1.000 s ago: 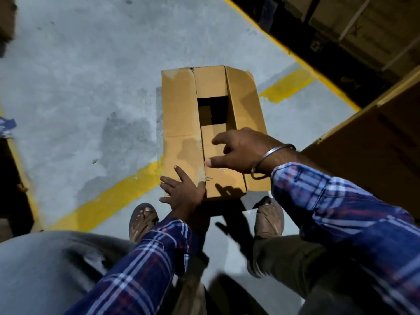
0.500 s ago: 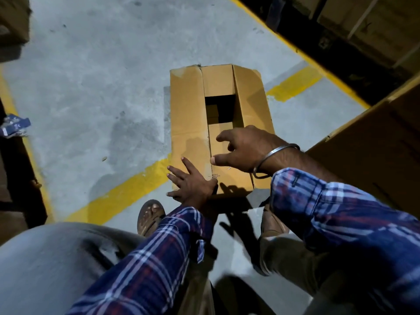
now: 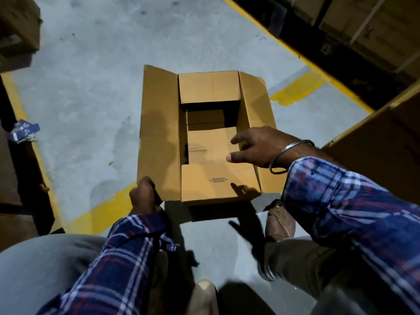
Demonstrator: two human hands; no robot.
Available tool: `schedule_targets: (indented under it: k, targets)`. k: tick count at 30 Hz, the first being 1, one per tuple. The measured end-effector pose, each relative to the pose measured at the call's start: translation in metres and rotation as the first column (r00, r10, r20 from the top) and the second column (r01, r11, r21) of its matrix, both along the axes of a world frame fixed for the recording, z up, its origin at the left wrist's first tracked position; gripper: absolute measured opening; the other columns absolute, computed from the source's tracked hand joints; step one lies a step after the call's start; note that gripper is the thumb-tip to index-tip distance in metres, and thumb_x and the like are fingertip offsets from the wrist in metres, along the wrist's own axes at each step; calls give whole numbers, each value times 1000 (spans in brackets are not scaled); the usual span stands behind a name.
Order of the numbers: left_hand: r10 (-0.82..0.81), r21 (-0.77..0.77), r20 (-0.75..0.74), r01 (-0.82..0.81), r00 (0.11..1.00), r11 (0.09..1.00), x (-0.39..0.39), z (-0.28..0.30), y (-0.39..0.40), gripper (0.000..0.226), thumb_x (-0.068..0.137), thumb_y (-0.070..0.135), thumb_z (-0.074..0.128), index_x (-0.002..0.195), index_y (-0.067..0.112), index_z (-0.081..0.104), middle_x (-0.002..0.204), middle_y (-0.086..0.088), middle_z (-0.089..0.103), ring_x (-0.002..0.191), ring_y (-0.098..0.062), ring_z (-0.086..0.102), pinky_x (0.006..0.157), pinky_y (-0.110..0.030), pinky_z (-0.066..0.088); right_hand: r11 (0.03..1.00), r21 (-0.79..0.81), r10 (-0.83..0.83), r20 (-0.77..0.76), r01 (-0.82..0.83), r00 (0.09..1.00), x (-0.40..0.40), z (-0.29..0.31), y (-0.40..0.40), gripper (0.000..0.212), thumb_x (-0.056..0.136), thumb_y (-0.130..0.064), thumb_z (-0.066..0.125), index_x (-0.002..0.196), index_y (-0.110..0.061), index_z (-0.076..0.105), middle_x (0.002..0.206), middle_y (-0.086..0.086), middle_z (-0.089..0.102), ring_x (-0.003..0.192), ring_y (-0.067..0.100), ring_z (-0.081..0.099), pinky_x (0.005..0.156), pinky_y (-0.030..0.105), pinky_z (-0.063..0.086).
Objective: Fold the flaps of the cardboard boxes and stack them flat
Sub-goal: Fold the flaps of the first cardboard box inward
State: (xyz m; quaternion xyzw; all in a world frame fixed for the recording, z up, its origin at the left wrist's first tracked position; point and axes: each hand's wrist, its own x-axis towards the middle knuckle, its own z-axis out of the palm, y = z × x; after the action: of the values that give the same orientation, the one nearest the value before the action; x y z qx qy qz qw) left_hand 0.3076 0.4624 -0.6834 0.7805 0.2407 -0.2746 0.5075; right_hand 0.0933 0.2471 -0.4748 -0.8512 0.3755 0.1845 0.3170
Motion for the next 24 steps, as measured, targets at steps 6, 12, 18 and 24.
schedule_targets:
  k: [6, 12, 18, 24]
  targets:
    - [-624, 724, 263, 277, 736, 631, -12, -11, -18, 95, 83, 22, 71, 161, 24, 16, 161, -21, 27, 146, -41, 28, 118, -57, 29, 1000, 4, 23, -34, -23, 999, -3, -5, -3, 67, 89, -62, 65, 147, -30, 50, 143, 3, 58, 126, 25, 54, 98, 37, 45]
    - [-799, 488, -25, 705, 601, 515, -6, -41, -67, 86, 94, 70, 44, 154, 10, 30, 156, -25, 34, 141, -45, 38, 113, -59, 36, 997, 42, 62, -70, -59, 996, 2, -10, 1, 70, 90, -62, 64, 150, -31, 46, 143, 0, 57, 127, 23, 53, 100, 38, 46]
    - [-855, 512, 31, 727, 518, 458, -1, -64, -65, 36, 106, 38, 41, 116, 5, 54, 125, -28, 59, 113, -49, 57, 92, -49, 46, 994, 69, 95, -89, -89, 991, 6, -17, 1, 69, 90, -63, 63, 150, -33, 45, 143, -1, 57, 125, 21, 55, 103, 40, 47]
    - [-870, 542, -12, 734, 493, 409, 9, -57, -67, 38, 103, 37, 47, 114, 3, 58, 124, -27, 61, 113, -48, 58, 89, -47, 47, 990, 79, 123, -117, -114, 986, 11, -28, 3, 71, 89, -64, 64, 150, -34, 44, 142, 0, 57, 124, 22, 56, 101, 40, 48]
